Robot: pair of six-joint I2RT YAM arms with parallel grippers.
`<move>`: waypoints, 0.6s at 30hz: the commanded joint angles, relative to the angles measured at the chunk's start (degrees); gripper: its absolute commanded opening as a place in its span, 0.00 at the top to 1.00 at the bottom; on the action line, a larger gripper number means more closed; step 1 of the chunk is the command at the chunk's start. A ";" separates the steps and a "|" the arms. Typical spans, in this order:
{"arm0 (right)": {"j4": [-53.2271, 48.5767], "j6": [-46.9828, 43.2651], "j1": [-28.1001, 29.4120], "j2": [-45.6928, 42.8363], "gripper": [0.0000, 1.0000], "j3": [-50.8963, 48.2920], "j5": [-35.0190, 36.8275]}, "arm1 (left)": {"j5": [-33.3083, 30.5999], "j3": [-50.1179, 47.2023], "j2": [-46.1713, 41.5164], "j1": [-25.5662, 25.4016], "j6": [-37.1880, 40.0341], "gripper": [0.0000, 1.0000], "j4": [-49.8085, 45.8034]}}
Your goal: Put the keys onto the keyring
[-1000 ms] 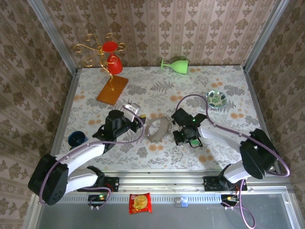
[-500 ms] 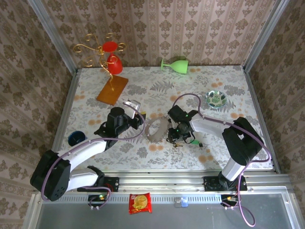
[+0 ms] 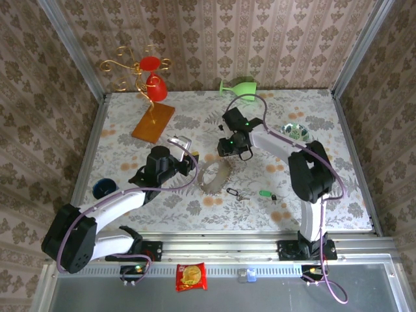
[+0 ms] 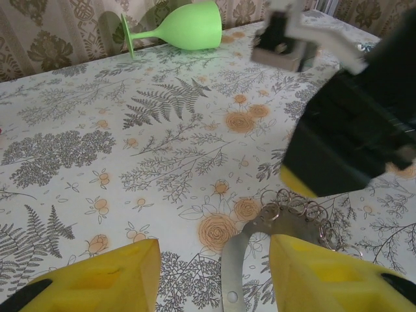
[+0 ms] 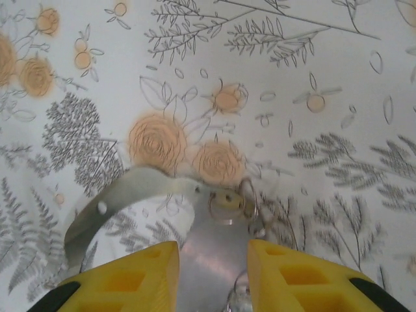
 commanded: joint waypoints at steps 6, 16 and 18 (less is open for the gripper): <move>-6.90 -1.25 -0.05 8.08 0.68 8.58 3.34 | -1.14 -1.05 -2.33 0.48 0.68 0.52 -0.58; -9.77 -1.93 -0.04 12.12 0.73 11.73 5.28 | -1.14 -1.14 -2.41 0.48 0.76 0.52 -0.55; -9.99 -1.93 -0.05 12.28 0.74 11.69 5.51 | -1.21 -1.23 -2.42 0.48 0.81 0.52 -0.62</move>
